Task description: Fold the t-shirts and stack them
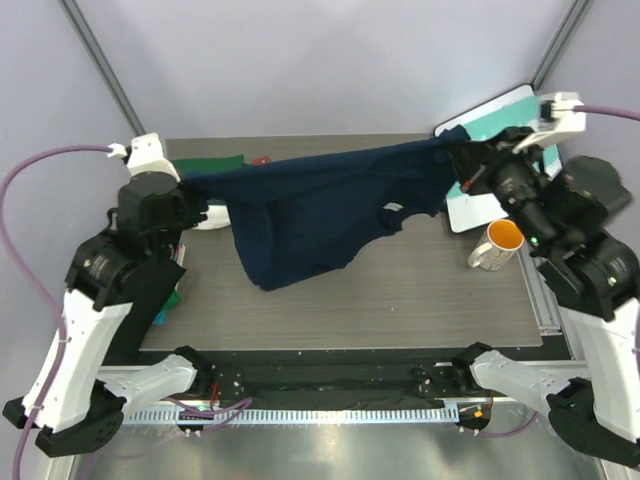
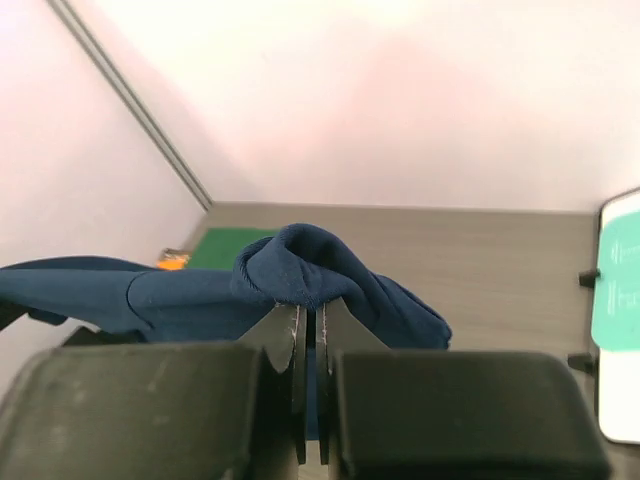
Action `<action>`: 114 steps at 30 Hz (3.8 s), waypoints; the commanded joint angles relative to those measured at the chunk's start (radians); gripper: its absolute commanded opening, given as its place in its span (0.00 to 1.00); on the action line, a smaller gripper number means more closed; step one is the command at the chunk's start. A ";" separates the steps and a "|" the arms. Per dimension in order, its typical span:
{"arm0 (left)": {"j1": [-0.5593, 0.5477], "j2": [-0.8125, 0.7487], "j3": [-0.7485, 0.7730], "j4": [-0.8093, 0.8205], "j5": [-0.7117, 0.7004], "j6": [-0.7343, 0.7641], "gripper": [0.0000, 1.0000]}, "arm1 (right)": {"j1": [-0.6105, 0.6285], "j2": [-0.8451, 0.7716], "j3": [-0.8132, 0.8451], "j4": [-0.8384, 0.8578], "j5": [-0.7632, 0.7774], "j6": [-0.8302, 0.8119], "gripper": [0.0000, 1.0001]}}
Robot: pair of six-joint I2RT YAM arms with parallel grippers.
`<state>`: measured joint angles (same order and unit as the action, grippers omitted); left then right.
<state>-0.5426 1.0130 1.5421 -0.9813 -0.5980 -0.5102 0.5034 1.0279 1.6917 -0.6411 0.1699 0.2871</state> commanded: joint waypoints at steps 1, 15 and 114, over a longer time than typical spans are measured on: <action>0.003 -0.034 0.139 -0.123 -0.045 0.094 0.00 | -0.005 -0.014 0.085 -0.058 -0.017 0.027 0.01; 0.003 -0.195 0.110 -0.132 0.303 0.007 0.00 | -0.005 -0.054 0.137 -0.172 -0.098 0.052 0.01; 0.286 0.739 -0.346 0.467 0.201 -0.020 0.30 | -0.144 0.511 -0.345 0.159 -0.158 0.046 0.01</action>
<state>-0.2611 1.7653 1.1896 -0.5522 -0.3714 -0.5175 0.3641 1.5791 1.3457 -0.5266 0.0223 0.3256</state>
